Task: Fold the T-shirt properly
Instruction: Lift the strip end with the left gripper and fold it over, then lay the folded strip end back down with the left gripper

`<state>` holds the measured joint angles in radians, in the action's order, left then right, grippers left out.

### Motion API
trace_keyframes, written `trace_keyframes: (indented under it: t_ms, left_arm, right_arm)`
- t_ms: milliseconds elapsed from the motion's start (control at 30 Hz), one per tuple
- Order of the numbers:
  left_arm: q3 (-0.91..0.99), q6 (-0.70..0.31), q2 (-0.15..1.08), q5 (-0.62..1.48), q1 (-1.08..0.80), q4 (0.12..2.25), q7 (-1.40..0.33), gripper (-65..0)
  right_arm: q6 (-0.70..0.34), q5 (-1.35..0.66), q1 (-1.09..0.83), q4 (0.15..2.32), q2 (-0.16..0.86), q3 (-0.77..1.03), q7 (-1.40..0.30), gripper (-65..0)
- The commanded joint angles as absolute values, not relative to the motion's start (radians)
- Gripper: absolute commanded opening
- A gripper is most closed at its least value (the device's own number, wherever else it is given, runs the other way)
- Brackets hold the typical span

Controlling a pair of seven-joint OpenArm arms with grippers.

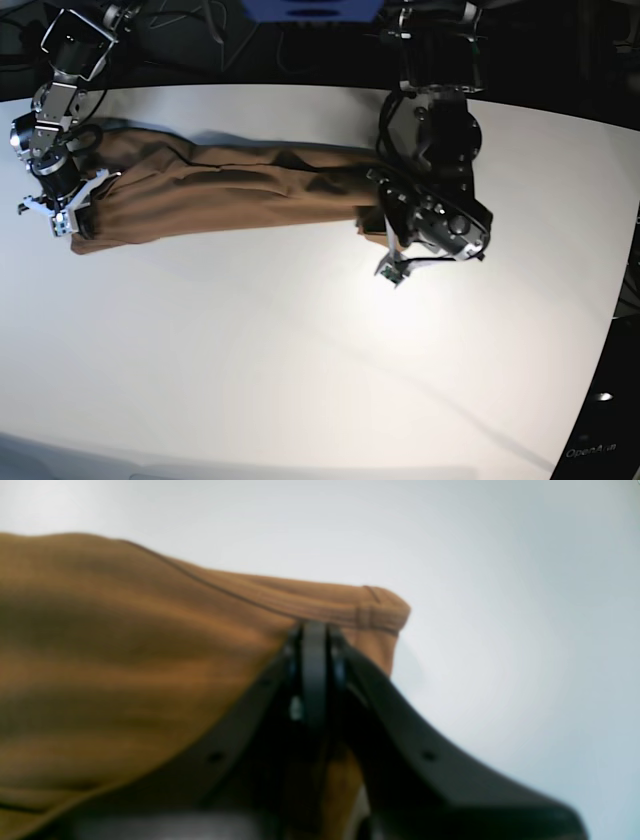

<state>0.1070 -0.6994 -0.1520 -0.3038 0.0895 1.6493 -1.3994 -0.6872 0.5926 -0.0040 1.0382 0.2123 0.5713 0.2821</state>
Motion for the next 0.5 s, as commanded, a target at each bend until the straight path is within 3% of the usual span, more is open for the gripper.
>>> trace_keyframes:
  t_ms: [0,300,467]
  left_arm:
    - [0.119,-0.698,-0.157,-0.26,0.11,1.661,-1.396,-61.9]
    - [0.275,-0.698,-0.157,0.071,0.108,1.659,-1.396,-61.9]
    - [0.447,-0.698,-0.157,0.147,0.111,1.672,-1.396,-61.9]
  right_arm:
    - [-0.698,0.716,-0.021,1.018,0.2,0.575,0.128,-64.6]
    - [-0.698,0.785,-0.015,1.018,0.179,0.575,0.133,-64.6]
    - [-0.698,0.799,0.018,1.017,0.186,0.578,0.128,-64.6]
